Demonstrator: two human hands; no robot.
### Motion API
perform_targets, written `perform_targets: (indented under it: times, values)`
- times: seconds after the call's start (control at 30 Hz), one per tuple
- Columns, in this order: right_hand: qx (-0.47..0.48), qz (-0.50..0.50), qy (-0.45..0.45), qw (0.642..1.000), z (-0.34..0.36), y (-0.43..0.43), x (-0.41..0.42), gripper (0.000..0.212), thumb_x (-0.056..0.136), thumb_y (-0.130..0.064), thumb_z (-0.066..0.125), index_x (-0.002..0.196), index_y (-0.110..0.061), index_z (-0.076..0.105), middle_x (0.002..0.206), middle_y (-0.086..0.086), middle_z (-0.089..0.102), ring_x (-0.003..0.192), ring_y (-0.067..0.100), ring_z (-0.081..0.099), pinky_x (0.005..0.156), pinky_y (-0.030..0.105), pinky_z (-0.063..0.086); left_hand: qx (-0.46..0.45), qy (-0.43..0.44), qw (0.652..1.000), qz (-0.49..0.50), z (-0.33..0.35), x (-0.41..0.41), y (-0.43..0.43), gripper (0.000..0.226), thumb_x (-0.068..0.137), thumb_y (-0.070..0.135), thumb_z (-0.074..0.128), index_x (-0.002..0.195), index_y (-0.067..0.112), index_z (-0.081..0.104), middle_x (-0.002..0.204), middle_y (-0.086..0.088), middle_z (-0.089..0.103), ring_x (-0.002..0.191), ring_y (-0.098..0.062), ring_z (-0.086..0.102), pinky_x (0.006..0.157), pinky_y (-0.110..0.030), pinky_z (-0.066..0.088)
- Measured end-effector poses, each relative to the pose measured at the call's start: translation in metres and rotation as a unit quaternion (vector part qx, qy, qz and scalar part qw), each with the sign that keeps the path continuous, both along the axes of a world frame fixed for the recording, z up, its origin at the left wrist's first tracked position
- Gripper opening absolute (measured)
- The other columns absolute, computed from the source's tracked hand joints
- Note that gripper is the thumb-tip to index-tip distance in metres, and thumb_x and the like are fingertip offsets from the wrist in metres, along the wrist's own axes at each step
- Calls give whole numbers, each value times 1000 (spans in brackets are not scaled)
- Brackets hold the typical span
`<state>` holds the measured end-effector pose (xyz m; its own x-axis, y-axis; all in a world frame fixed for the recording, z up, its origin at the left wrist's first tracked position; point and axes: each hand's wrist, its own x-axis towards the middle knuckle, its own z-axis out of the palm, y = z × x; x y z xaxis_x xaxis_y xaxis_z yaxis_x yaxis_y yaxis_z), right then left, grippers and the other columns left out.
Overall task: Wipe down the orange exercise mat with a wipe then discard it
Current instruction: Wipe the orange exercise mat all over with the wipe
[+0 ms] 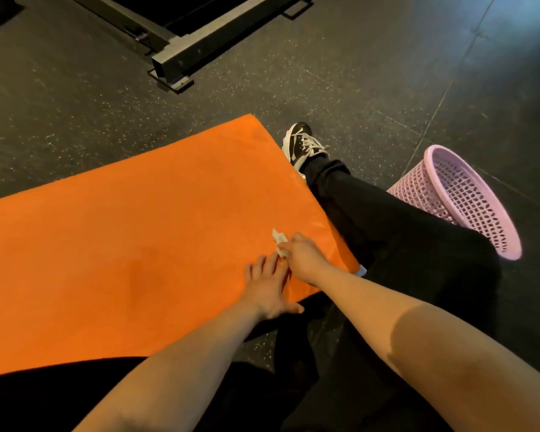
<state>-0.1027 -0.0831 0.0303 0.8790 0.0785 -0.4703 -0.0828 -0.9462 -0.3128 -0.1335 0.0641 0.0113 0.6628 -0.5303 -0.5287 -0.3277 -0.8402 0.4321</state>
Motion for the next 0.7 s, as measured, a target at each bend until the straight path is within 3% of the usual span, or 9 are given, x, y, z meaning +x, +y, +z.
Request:
perform_targets:
  times: [0.13, 0.23, 0.37, 0.47, 0.53, 0.63, 0.7]
  values:
    - [-72, -30, -48, 996, 9, -13, -5, 14, 102, -24, 52, 111, -19, 61, 123, 12, 52, 111, 32, 53, 101, 47, 45, -25, -63, 998, -2, 5, -2, 1, 82, 94, 67, 44, 160, 34, 9, 169, -1, 4, 154, -31, 0, 122, -52, 2]
    - [-59, -59, -69, 994, 15, -21, -4, 34, 102, -13, 51, 136, -13, 58, 129, 12, 45, 119, 31, 45, 104, 42, 41, -45, -103, 993, 39, 9, 16, 5, 66, 99, 62, 37, 158, 34, 23, 166, 2, 20, 153, -28, 15, 121, -50, 14]
    - [6, -42, -74, 996, 28, -14, 0, 42, 102, -15, 52, 144, -17, 55, 130, 9, 47, 121, 30, 41, 106, 42, 39, -53, -111, 990, 69, 10, 35, 8, 58, 102, 59, 35, 156, 39, 29, 163, 3, 29, 151, -26, 23, 120, -51, 24]
    - [-3, -7, -57, 998, 31, -11, -2, 38, 104, -22, 48, 141, -23, 57, 128, 3, 47, 121, 27, 41, 105, 43, 37, -57, -112, 989, 73, 7, 31, 7, 56, 102, 58, 34, 155, 41, 29, 163, 3, 30, 151, -26, 24, 119, -50, 26]
    - [-48, 0, -58, 997, 33, -18, 0, 37, 103, -21, 47, 138, -27, 57, 130, 2, 46, 122, 26, 40, 101, 41, 34, -57, -116, 989, 77, 4, 30, 7, 56, 103, 58, 33, 155, 40, 29, 163, 4, 30, 151, -25, 24, 119, -49, 26]
    - [-151, -70, -76, 983, 39, -31, 8, 41, 98, -18, 53, 138, -28, 53, 136, 3, 42, 118, 25, 39, 99, 38, 36, -54, -122, 988, 75, 0, 31, 7, 57, 102, 60, 32, 155, 38, 29, 163, 5, 29, 151, -24, 24, 120, -49, 26]
    - [-172, -104, -75, 977, 41, -29, 8, 43, 97, -19, 54, 140, -25, 51, 140, 5, 40, 120, 26, 39, 102, 39, 38, -57, -117, 988, 80, -3, 31, 7, 61, 101, 62, 34, 156, 35, 29, 163, 6, 28, 151, -23, 23, 121, -48, 24]
